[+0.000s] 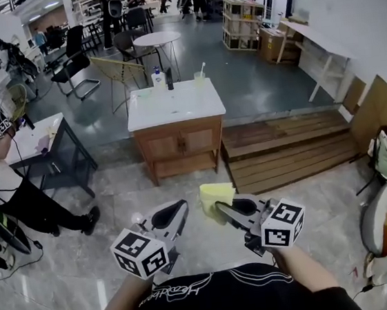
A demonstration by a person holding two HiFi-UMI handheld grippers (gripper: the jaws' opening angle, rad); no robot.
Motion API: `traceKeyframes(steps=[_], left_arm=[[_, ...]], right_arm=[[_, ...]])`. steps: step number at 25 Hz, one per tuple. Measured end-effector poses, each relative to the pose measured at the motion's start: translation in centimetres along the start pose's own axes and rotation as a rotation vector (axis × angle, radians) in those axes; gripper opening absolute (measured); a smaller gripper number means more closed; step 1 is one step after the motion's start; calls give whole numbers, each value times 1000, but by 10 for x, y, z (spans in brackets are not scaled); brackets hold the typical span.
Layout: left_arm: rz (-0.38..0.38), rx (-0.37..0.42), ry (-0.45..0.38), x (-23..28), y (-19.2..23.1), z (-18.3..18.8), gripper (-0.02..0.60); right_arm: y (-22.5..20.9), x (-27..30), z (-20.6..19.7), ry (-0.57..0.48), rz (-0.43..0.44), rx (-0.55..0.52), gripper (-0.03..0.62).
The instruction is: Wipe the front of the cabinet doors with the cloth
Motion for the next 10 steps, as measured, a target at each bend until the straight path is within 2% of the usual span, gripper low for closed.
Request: traceKeyframes(steps=[10], left_arm=[[1, -12, -32, -11, 6, -1, 6]], right_arm=[[9, 5, -16, -11, 0, 36, 41]])
Point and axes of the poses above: the fingertips, and each gripper's own axes: x forward along the fingers, y to its left, z out of its top, the point moved 5 cm from there along -x, backward along the fingers, and after that the axes turned 12 degrees about -y, right-handed, at the moved point
